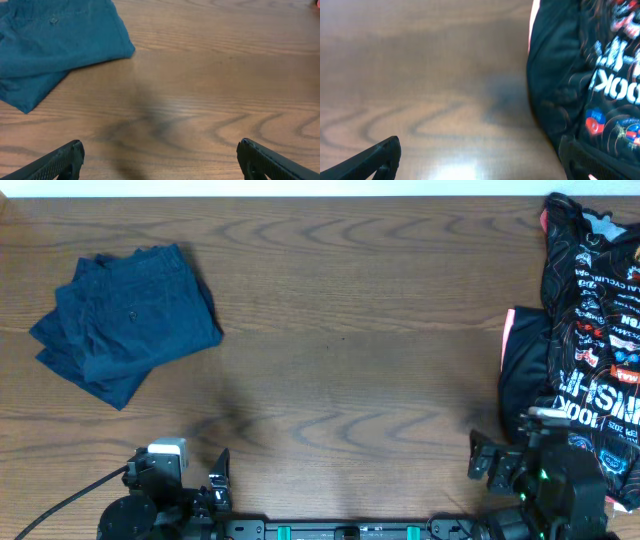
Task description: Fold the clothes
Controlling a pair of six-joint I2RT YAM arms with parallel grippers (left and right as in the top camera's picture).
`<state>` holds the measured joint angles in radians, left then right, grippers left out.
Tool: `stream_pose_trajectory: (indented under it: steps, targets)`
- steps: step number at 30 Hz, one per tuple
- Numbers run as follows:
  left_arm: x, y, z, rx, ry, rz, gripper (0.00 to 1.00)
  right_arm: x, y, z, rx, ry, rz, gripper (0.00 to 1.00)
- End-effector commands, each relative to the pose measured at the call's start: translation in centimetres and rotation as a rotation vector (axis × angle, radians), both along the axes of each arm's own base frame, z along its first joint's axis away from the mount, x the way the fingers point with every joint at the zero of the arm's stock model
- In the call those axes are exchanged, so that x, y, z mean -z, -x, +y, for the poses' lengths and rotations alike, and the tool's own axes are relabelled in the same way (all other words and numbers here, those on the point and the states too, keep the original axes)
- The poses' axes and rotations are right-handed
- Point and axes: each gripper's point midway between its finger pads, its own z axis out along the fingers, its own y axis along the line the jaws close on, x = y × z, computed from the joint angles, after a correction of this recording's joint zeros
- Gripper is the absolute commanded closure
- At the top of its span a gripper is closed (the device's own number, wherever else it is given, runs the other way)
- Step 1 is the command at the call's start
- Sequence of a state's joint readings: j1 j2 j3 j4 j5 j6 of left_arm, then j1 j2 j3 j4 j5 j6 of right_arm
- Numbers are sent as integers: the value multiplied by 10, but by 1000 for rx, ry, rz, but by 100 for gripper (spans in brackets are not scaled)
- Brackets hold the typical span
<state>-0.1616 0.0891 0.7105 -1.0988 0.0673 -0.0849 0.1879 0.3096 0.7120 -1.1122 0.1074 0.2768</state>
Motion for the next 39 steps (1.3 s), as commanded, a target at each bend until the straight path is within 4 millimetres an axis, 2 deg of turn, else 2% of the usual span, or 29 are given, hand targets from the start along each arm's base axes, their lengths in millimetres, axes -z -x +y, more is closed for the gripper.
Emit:
stream_pose_trajectory:
  steps: [1,5,12,16,18,21,39]
  targets:
    - [1,0,1,-5,-5,0,2,-5,-6,-9,15,41,-112,1]
    - [1,0,1,-5,-5,0,2,-11,-25,-13,17,85,-307,1]
    - [1,0,1,-5,-5,-1,2,1,-70,-17,64,73,-548,1]
    - [1,0,1,-5,-5,0,2,4,-87,-15,65,69,-687,1]
    - [1,0,1,-5,-5,0,2,11,-90,-9,31,51,-707,1]
    - [1,0,1,-5,-5,-1,2,28,-89,-9,33,58,-633,1]
    - [1,0,1,-5,-5,0,2,29,-90,-9,33,58,-631,1]
